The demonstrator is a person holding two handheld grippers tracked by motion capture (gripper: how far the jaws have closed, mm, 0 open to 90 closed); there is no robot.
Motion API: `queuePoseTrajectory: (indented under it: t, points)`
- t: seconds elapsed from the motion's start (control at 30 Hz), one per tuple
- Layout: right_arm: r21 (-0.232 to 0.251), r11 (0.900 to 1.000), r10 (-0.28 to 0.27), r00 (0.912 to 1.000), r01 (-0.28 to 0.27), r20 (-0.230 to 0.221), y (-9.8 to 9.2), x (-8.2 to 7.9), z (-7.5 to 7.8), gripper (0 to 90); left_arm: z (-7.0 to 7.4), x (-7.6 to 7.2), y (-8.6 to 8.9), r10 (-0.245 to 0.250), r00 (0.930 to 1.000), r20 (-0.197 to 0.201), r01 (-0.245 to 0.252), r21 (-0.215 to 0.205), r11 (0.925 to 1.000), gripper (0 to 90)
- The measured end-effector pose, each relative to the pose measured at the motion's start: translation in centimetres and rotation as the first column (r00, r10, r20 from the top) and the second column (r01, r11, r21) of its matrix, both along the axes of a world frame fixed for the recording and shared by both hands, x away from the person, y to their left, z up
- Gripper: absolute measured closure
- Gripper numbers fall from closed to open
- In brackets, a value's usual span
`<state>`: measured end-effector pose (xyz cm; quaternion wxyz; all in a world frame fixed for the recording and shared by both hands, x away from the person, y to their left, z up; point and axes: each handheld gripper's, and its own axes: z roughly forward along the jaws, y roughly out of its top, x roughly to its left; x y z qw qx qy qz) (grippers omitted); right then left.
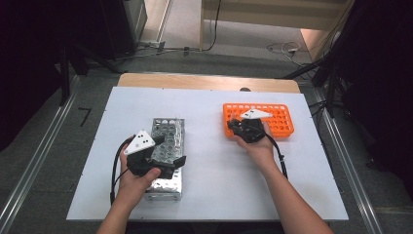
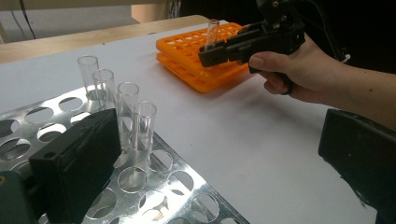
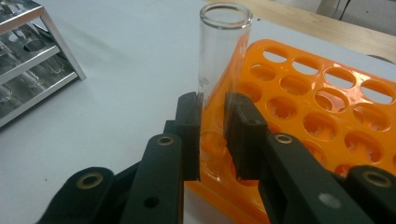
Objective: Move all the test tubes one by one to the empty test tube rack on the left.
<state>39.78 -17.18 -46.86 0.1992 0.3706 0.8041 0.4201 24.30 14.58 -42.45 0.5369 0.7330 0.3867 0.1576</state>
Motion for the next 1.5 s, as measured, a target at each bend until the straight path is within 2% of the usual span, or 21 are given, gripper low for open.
queuePoseTrajectory:
  t: [0.13, 0.37, 0.6, 0.73, 0.97, 1.03, 1.27, 1.4, 1.5]
  points:
    - [0.029, 1.000, -0.005, 0.9997, 0.005, 0.023, -0.3, -0.2, 0.8, 73.7, 0.0, 0.0, -0.3, -0.002, 1.0000, -0.003, 0.002, 0.002, 1.0000, 0.0]
    - [0.067, 0.998, 0.007, 0.9975, -0.012, 0.070, -1.1, -1.0, 3.3, 73.7, 0.2, -0.2, -0.9, -0.010, 0.9999, 0.004, 0.010, 0.004, 0.9999, 0.0]
    - [0.080, 0.995, 0.048, 0.9960, -0.054, 0.076, -1.8, -2.9, 4.5, 73.7, 0.5, -0.2, -1.3, -0.031, 0.9995, 0.007, 0.031, 0.004, 0.9995, 0.0]
    - [0.089, 0.992, 0.078, 0.9938, -0.085, 0.079, -2.1, -4.2, 4.7, 73.7, 0.5, -0.3, -1.6, -0.038, 0.9992, 0.006, 0.038, 0.000, 0.9993, 0.0]
    - [0.079, 0.986, 0.138, 0.9869, -0.145, 0.083, -2.1, -6.6, 4.7, 73.7, 0.8, -0.3, -2.2, -0.052, 0.9986, 0.007, 0.052, 0.002, 0.9986, 0.0]
    - [0.082, 0.984, 0.154, 0.9855, -0.159, 0.072, -2.0, -7.3, 4.6, 73.7, 1.0, -0.3, -2.3, -0.054, 0.9985, 0.009, 0.054, -0.002, 0.9986, 0.0]
    - [0.090, 0.976, 0.195, 0.9785, -0.201, 0.066, -1.5, -10.0, 4.5, 73.7, 1.4, -0.4, -3.7, -0.081, 0.9966, 0.013, 0.081, -0.002, 0.9967, 0.0]
    - [0.075, 0.970, 0.227, 0.9713, -0.232, 0.070, -0.9, -11.3, 4.3, 73.7, 1.6, -0.5, -4.5, -0.092, 0.9957, 0.013, 0.092, 0.007, 0.9958, 0.5]
    - [0.062, 0.963, 0.259, 0.9638, -0.263, 0.064, -0.2, -12.1, 4.0, 73.8, 1.7, -0.7, -5.2, -0.096, 0.9954, 0.011, 0.095, 0.017, 0.9953, 4.1]
